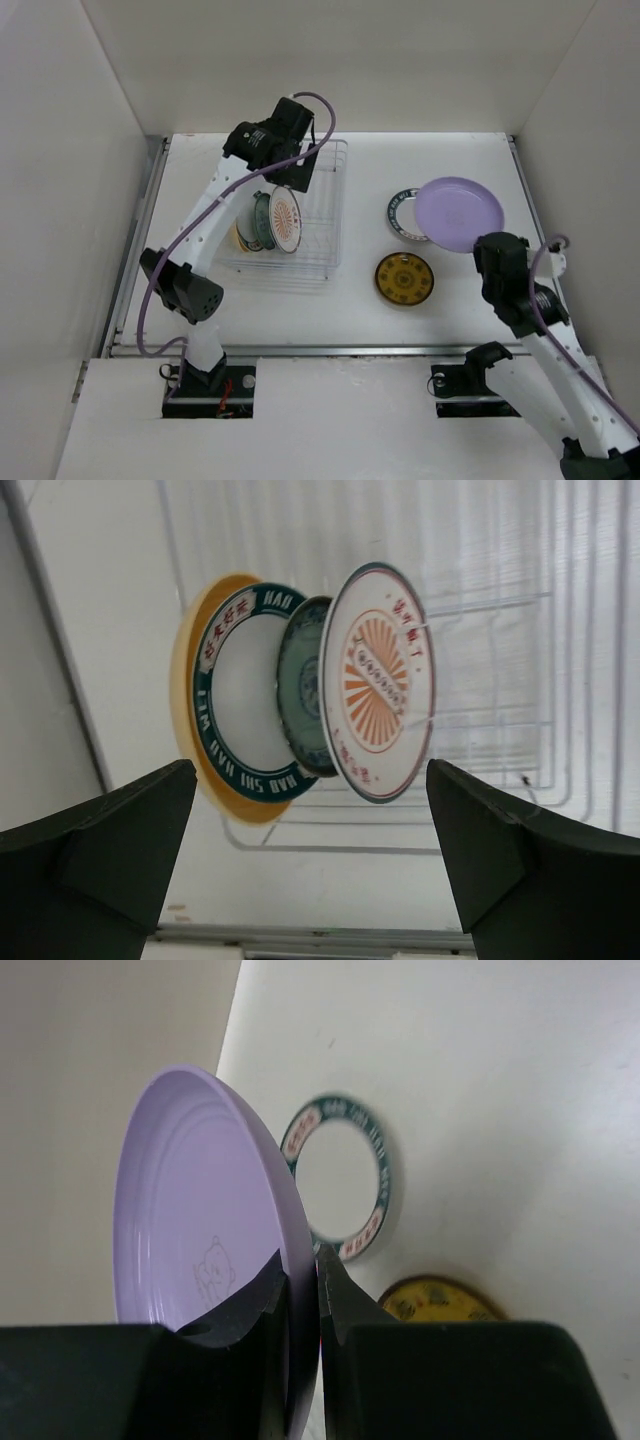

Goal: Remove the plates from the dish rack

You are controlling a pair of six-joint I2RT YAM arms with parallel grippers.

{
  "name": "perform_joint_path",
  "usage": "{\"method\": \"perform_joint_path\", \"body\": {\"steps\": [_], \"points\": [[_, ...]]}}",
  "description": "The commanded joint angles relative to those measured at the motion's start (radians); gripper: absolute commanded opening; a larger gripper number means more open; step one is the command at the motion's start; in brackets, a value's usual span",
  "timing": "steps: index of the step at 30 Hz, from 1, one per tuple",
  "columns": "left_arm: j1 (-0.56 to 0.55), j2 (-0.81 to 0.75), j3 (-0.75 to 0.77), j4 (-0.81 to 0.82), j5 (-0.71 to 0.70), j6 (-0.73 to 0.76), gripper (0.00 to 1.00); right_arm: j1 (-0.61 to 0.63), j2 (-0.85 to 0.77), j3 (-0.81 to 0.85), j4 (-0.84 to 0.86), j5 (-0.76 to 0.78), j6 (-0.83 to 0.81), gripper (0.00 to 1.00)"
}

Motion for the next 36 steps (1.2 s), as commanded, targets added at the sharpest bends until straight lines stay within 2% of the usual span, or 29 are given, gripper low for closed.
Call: {"method": "perform_joint_path", "body": {"steps": [1,3,5,6,9,15,19,24,27,28,31,36], "points": [[0.0,-0.006,-0.091,0.012,-0.164,-0.011,1.0,-0.011,-0.097,-0.06,-0.27,0.289,0.356,0.0],[0.0,0.026,-0.113,0.001,-0.175,-0.011,0.96,-0.02,-0.158,-0.14,-0.284,0.298,0.414,0.0],[0.0,0.044,-0.122,-0.01,-0.156,0.0,0.91,-0.02,-0.182,-0.221,-0.301,0.266,0.594,0.0],[0.0,0.056,-0.122,-0.01,-0.146,0.0,0.91,-0.02,-0.191,-0.244,-0.301,0.249,0.596,0.0],[0.0,0.066,-0.122,-0.019,-0.113,0.0,0.85,-0.02,-0.191,-0.318,-0.301,0.191,0.73,0.0],[0.0,0.066,-0.113,-0.019,-0.093,0.009,0.84,-0.02,-0.062,-0.338,-0.301,0.18,0.822,0.0],[0.0,0.057,-0.113,-0.019,-0.093,0.018,0.84,-0.02,0.076,-0.294,-0.301,0.209,0.867,0.0],[0.0,0.057,-0.113,-0.019,-0.093,0.019,0.84,-0.031,0.266,-0.212,-0.306,0.163,0.944,0.24],[0.0,0.057,-0.113,-0.019,-0.093,0.019,0.84,-0.042,0.344,-0.198,-0.306,0.116,0.953,0.34],[0.0,0.057,-0.113,-0.019,-0.093,0.019,0.84,-0.042,0.357,-0.198,-0.306,0.104,0.962,0.41],[0.0,0.057,-0.113,-0.019,-0.093,0.028,0.84,-0.051,0.366,-0.198,-0.326,0.073,0.962,0.5],[0.0,0.057,-0.122,-0.019,-0.082,0.028,0.84,-0.051,0.344,-0.198,-0.361,0.083,0.962,0.61]]}}
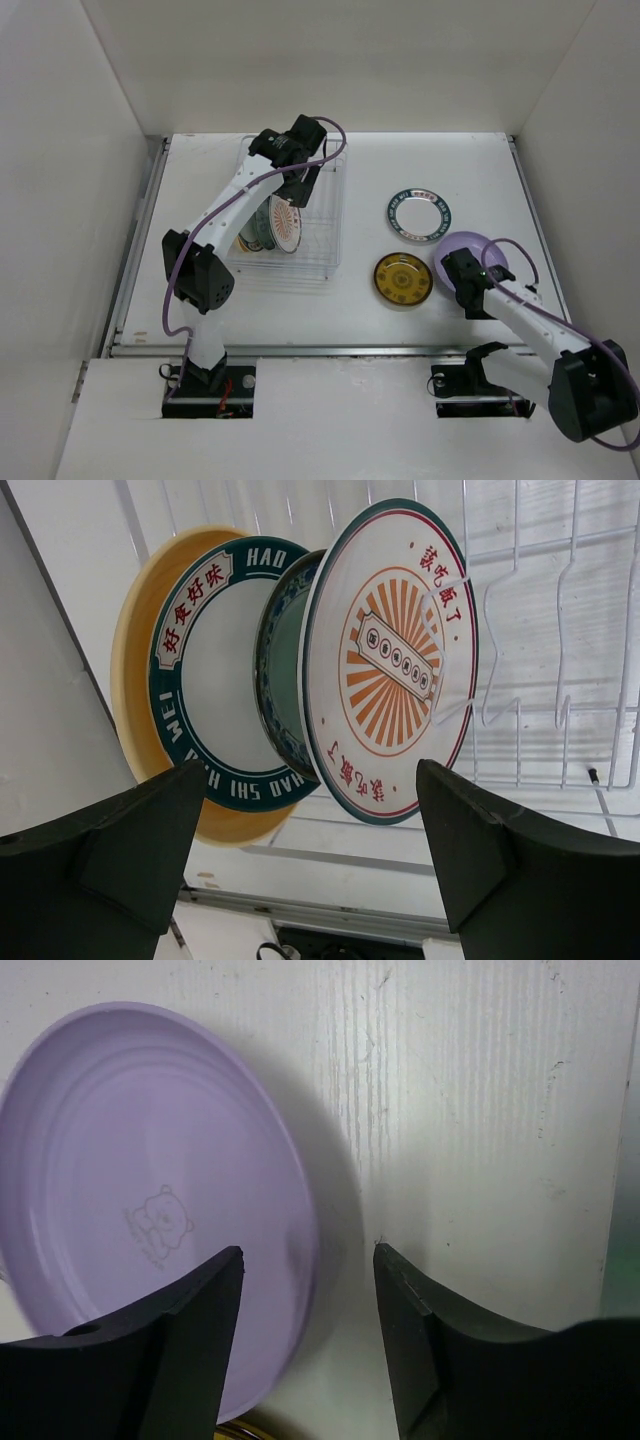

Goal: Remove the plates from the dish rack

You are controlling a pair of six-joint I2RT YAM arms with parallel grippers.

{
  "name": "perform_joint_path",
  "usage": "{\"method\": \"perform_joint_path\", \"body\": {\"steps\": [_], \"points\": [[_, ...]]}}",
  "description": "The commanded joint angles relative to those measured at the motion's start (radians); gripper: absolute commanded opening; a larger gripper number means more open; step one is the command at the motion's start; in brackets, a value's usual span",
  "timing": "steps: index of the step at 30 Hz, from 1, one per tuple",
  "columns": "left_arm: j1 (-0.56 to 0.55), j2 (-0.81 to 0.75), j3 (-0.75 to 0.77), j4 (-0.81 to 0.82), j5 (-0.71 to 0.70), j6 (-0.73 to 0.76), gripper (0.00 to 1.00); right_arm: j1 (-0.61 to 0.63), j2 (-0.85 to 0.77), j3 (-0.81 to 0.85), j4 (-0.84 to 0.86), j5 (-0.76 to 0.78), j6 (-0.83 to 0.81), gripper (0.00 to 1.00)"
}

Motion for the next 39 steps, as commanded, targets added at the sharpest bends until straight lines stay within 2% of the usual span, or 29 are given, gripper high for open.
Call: {"method": "perform_joint_path", "body": {"steps": [1,4,7,8,9,11,13,16,17,19,21,22,25,29,30,32,33,37,39], "points": [[-0.002,-0.038,0.0,-0.016,0.001,0.02,0.84,-0.008,-0.029,0.05,-0.059,0.02,0.31,0.61],[-0.002,-0.048,-0.011,-0.016,0.001,0.02,0.84,-0.008,-0.039,0.101,-0.115,0.09,0.265,0.65],[-0.002,-0.057,-0.021,-0.016,0.014,0.032,0.78,-0.008,-0.039,0.208,-0.215,0.139,0.207,0.69],[-0.002,-0.057,-0.021,-0.016,0.027,0.044,0.75,-0.008,-0.039,0.257,-0.252,0.167,0.191,0.69],[-0.002,-0.057,-0.021,-0.016,0.028,0.055,0.67,-0.008,-0.039,0.279,-0.27,0.179,0.179,0.69],[-0.002,-0.043,-0.021,-0.038,0.053,0.055,0.57,-0.008,-0.049,0.315,-0.297,0.195,0.15,0.71],[-0.011,-0.031,-0.021,-0.047,0.063,0.075,0.52,-0.008,-0.076,0.354,-0.286,0.207,0.086,0.71],[-0.031,0.017,-0.021,-0.059,-0.024,0.058,0.52,-0.008,-0.13,0.366,-0.209,0.218,-0.022,0.71],[-0.031,0.032,0.006,-0.079,-0.11,0.04,0.55,-0.008,-0.145,0.366,-0.188,0.218,-0.096,0.71],[-0.031,0.057,0.015,-0.088,-0.166,0.027,0.61,0.012,-0.188,0.366,-0.102,0.244,-0.18,0.71],[-0.031,0.067,0.015,-0.079,-0.19,0.017,0.66,0.012,-0.214,0.366,0.008,0.244,-0.44,0.71],[-0.031,0.077,0.015,-0.079,-0.19,0.017,0.68,0.024,-0.234,0.366,0.118,0.223,-0.617,0.71],[-0.019,0.11,0.015,-0.079,-0.149,0.017,0.67,0.034,-0.247,0.366,0.229,0.14,-0.799,0.72],[0.008,0.135,0.025,-0.117,-0.042,0.017,0.44,0.043,-0.257,0.401,0.306,-0.001,-0.965,0.72],[0.018,0.135,0.025,-0.117,-0.02,0.017,0.27,0.043,-0.266,0.411,0.315,-0.029,-0.988,0.72],[0.027,0.135,0.025,-0.127,0.006,0.017,0.07,0.043,-0.277,0.411,0.331,-0.093,-1.033,0.72],[0.027,0.12,0.025,-0.127,0.006,0.017,0.0,0.043,-0.288,0.42,0.34,-0.109,-1.033,0.72],[0.027,0.061,0.104,-0.15,-0.014,0.008,0.0,0.043,-0.312,0.43,0.349,-0.141,-1.056,0.72],[0.027,0.04,0.202,-0.188,-0.014,0.008,0.0,0.052,-0.323,0.431,0.361,-0.182,-1.094,0.72]]}}
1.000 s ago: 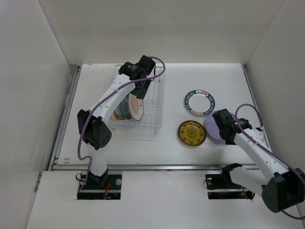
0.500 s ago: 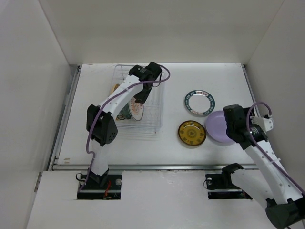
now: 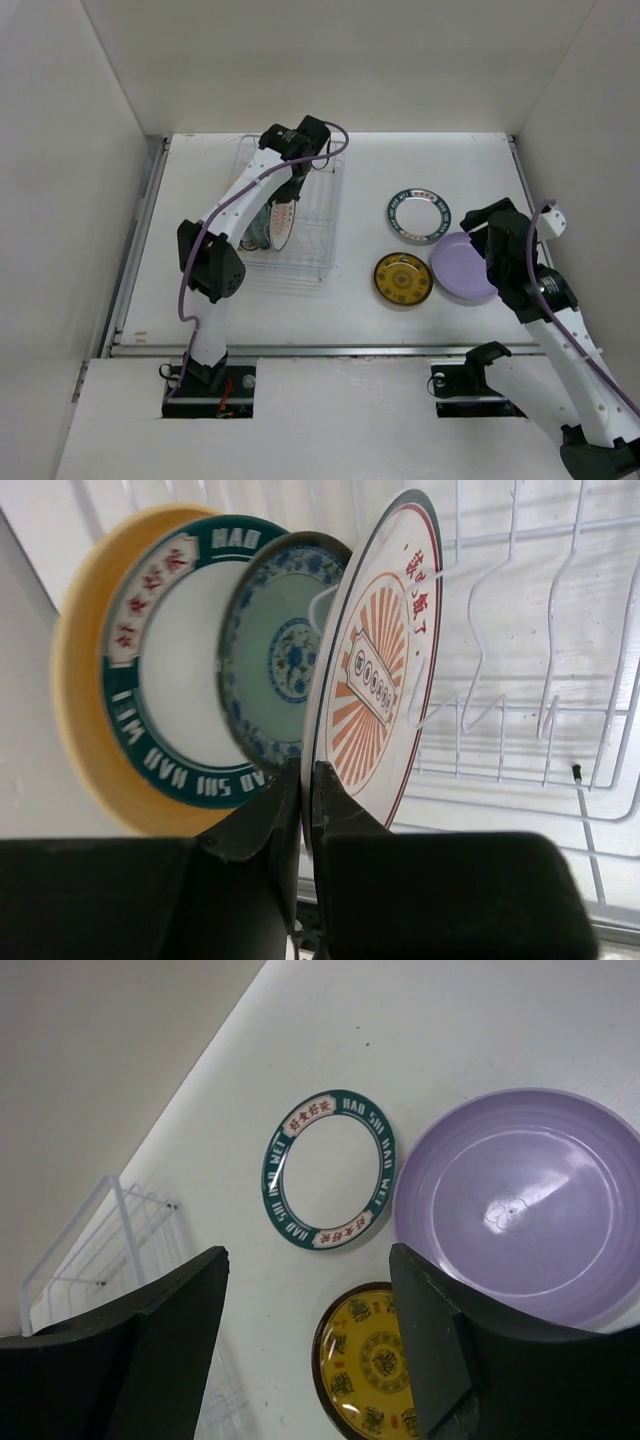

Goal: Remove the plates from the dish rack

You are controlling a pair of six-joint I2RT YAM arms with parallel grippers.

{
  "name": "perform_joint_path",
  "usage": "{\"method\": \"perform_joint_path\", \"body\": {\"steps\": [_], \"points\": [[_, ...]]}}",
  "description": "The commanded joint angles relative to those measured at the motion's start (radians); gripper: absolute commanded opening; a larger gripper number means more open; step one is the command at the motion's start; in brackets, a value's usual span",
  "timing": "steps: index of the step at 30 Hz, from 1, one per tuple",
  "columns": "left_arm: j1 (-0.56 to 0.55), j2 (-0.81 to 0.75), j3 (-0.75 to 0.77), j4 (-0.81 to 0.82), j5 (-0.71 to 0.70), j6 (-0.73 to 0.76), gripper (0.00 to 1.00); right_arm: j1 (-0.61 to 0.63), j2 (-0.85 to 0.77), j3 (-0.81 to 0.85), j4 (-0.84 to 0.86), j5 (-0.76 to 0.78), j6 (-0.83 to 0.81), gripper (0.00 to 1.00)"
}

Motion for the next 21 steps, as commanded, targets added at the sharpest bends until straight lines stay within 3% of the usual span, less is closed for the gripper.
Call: {"method": "perform_joint_path", "body": {"steps": [1,4,6,8,9,12,16,17,19,21], "points": [[0.013,-0.102,0.149,-0.092,-0.018,0.022,0.0,0.016,-0.021,0.059,0.094,-0.092,-0.108,0.72],[0.004,-0.179,0.223,-0.07,-0.006,0.022,0.0,0.016,-0.021,0.059,0.18,-0.24,-0.215,0.72],[-0.007,-0.216,0.255,-0.039,-0.006,0.022,0.0,0.016,0.005,0.059,0.247,-0.375,-0.31,0.8],[-0.016,-0.266,0.265,-0.021,0.006,0.022,0.0,0.016,0.063,0.027,0.369,-0.631,-0.352,0.89],[-0.016,-0.282,0.265,0.0,0.017,0.022,0.0,0.025,0.088,0.016,0.413,-0.715,-0.364,1.0],[-0.007,-0.315,0.24,0.037,0.117,0.022,0.0,0.039,0.216,-0.007,0.565,-0.926,-0.364,1.0],[0.072,-0.294,0.199,0.028,0.542,0.013,0.0,0.048,0.387,0.014,0.715,-1.032,-0.364,1.0],[0.083,-0.277,0.19,0.028,0.715,0.013,0.0,0.048,0.419,0.025,0.743,-1.064,-0.364,1.0],[0.103,-0.225,0.19,0.005,0.859,0.05,0.0,0.048,0.504,0.06,0.798,-1.144,-0.355,1.0],[0.103,-0.197,0.19,-0.004,0.967,0.059,0.0,0.071,0.542,0.08,0.829,-1.179,-0.343,0.92]]}}
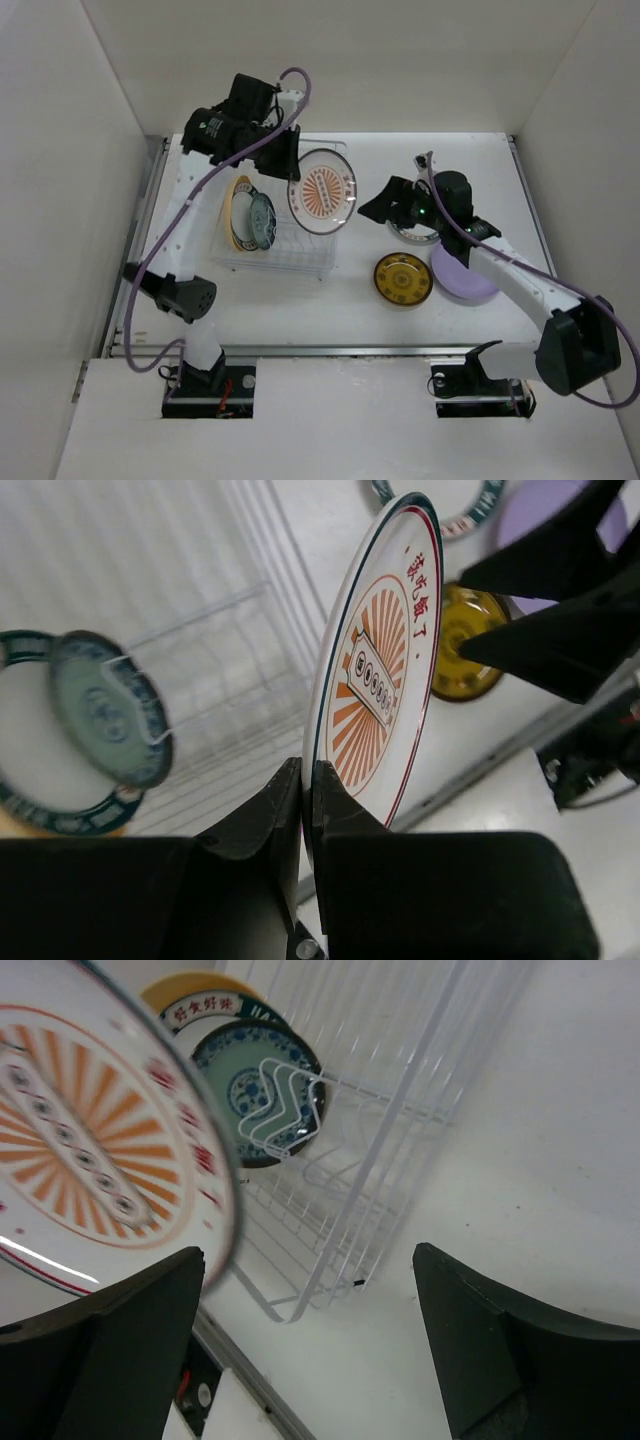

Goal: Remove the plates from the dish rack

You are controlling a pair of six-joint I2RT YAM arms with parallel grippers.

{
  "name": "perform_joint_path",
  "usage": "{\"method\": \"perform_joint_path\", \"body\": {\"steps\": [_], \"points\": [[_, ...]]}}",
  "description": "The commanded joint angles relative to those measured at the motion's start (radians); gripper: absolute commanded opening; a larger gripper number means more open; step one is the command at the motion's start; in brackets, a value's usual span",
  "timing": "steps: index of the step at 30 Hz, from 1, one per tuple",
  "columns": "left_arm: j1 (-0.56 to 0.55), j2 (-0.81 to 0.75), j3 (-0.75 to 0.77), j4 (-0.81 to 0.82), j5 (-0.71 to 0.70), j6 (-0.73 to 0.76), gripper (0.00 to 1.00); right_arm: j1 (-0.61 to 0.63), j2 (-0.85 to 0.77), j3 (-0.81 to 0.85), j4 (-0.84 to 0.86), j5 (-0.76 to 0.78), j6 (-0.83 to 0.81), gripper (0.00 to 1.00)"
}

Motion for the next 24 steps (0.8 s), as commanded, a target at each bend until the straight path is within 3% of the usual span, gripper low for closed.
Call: {"method": "perform_joint_path", "body": {"steps": [1,5,7,8,9,10,11,12,15,18,19,20,23,24], "points": [[0.004,0.091,-0.025,-0.008,0.339,0.028,0.0,0.037,0.037,0.068,0.202,-0.149,-0.007,0.91],[0.004,0.12,-0.025,-0.02,0.374,0.051,0.0,0.087,0.056,0.047,0.228,-0.061,0.002,0.91],[0.004,0.12,-0.025,-0.02,0.405,0.061,0.0,0.087,0.069,0.047,0.238,-0.061,0.011,0.84],[0.004,0.12,-0.025,-0.02,0.405,0.061,0.0,0.087,0.085,0.047,0.247,-0.061,0.011,0.75],[0.004,0.12,-0.025,-0.02,0.405,0.061,0.0,0.087,0.095,0.047,0.247,-0.075,0.02,0.4],[0.004,0.12,-0.025,-0.02,0.379,0.061,0.0,0.087,0.095,0.047,0.247,-0.075,0.033,0.22],[0.015,0.12,-0.025,-0.02,0.364,0.061,0.0,0.087,0.095,0.047,0.247,-0.051,0.042,0.08],[0.024,0.12,-0.025,-0.02,0.348,0.061,0.0,0.087,0.08,0.038,0.247,-0.037,0.042,0.0],[0.047,0.12,-0.036,-0.02,0.348,0.051,0.0,0.087,0.042,0.009,0.297,0.006,0.065,0.0],[0.056,0.132,-0.045,-0.02,0.344,0.051,0.09,0.087,0.011,-0.002,0.323,0.044,0.091,0.0],[0.056,0.132,-0.045,-0.02,0.327,0.04,0.16,0.087,-0.015,-0.002,0.334,0.06,0.103,0.0],[0.056,0.143,-0.031,-0.02,0.264,0.04,0.42,0.087,-0.03,-0.013,0.334,0.077,0.117,0.0],[0.056,0.152,0.002,-0.02,0.126,0.008,0.98,0.078,-0.092,-0.013,0.278,0.204,0.16,0.0],[0.056,0.152,0.034,-0.02,0.0,0.008,1.0,0.065,-0.105,-0.013,0.253,0.238,0.16,0.0]]}}
